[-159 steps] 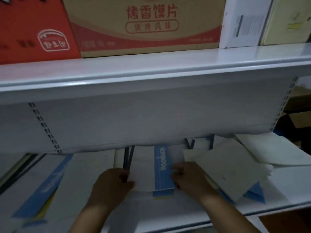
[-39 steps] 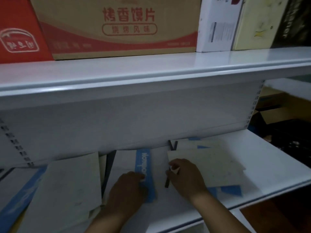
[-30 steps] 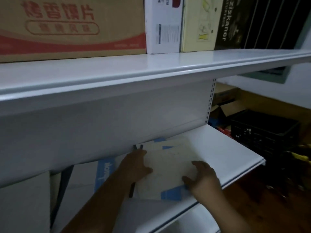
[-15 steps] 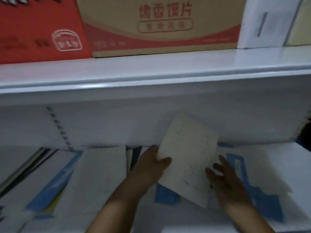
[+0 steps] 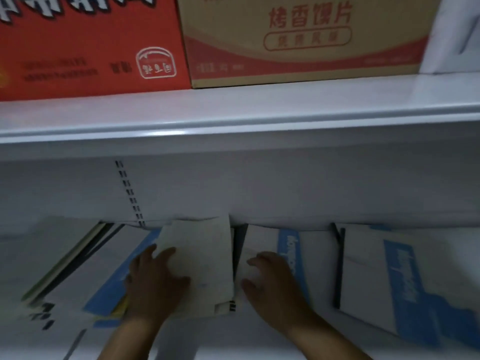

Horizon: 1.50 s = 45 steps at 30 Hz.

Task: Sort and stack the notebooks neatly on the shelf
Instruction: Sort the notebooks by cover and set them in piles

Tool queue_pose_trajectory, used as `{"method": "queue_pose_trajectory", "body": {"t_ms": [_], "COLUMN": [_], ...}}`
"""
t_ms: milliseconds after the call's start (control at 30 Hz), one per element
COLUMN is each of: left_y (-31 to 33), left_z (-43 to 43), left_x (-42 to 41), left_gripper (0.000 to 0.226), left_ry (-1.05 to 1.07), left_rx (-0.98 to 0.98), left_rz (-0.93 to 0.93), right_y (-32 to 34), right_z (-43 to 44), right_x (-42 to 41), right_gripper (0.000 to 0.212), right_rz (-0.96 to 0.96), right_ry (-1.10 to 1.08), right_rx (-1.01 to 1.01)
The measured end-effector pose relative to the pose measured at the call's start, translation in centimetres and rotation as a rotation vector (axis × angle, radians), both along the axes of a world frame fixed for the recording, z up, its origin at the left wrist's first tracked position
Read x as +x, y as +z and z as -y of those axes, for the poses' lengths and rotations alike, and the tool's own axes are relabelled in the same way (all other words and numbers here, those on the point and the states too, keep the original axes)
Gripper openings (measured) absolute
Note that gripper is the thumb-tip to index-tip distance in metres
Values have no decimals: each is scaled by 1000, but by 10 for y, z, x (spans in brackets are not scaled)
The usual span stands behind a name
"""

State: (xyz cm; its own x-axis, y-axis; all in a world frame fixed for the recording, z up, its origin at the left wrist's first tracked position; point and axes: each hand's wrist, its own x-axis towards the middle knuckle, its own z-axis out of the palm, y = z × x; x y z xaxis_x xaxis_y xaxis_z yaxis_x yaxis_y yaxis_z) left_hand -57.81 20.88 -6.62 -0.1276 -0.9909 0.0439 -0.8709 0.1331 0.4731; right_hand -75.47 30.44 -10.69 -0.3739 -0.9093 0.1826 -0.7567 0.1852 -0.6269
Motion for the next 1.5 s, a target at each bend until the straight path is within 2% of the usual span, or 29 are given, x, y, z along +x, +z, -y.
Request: {"method": "queue_pose_trajectory", "body": {"t_ms": [67, 133, 167, 233, 367, 433, 500, 567, 633, 700, 767, 833, 900, 1000, 1067, 1167, 1233, 1300, 1367, 1400, 1500], "left_y": [11, 20, 20, 10, -20, -29, -36, -37, -29, -18, -7, -2, 1, -10, -18, -21, -19, -15, -11, -9, -16], "left_z": [-11, -30, -38, -52, -86, -102, -109, -111, -110, -105, -95, -80, -67, -47, -41, -43, -43, -46, -53, -62, -82], "left_x": [-31, -74, -97, -141, -206, -222, -231, -234, -229, -216, -197, -173, -146, -114, -104, -109, -117, -130, -150, -168, -211], "left_gripper": [51, 36, 32, 32, 51, 47, 44, 42, 37, 36, 37, 44, 39, 42, 37, 32, 34, 37, 40, 40, 46], "left_ry": [-104, -257, -338, -493, -723, -797, -818, -761, -706, -642, -590, -543, -507, -438, -474, -507, -461, -481, -587, -670, -818], "left_rx": [-76, 22, 109, 249, 456, 488, 428, 365, 285, 210, 145, 103, 34, -110, -60, 21, 0, 19, 147, 201, 260], "left_rz": [-282, -576, -618, -560, -242, -210, -236, -306, -412, -517, -606, -647, -579, -197, 38, 212, 271, 167, -112, -179, -178], "right_y": [1, 1, 3, 4, -1, -7, -9, -7, 2, 10, 15, 19, 22, 12, 5, 1, 0, 2, 4, 4, 3], "right_z": [-25, -48, -61, -88, -147, -167, -177, -179, -175, -161, -140, -117, -93, -61, -51, -54, -63, -78, -96, -109, -141], "right_x": [-23, -48, -60, -85, -128, -138, -145, -151, -152, -150, -143, -133, -118, -97, -89, -83, -87, -101, -119, -131, -164], "right_gripper": [44, 41, 38, 36, 38, 30, 24, 19, 23, 32, 34, 31, 28, 32, 28, 23, 26, 27, 25, 25, 39], "right_rz": [7, 37, 54, 44, 35, 21, 81, 257, 601, 854, 912, 902, 853, 688, 515, 298, 240, 268, 303, 307, 198], "right_ry": [-98, -204, -259, -402, -721, -736, -698, -694, -700, -677, -604, -497, -420, -341, -279, -192, -213, -286, -404, -490, -739], "right_rx": [-67, -124, -116, -100, 9, 51, 50, -15, -172, -290, -274, -263, -248, -163, -76, 64, 58, -15, -86, -120, -134]}}
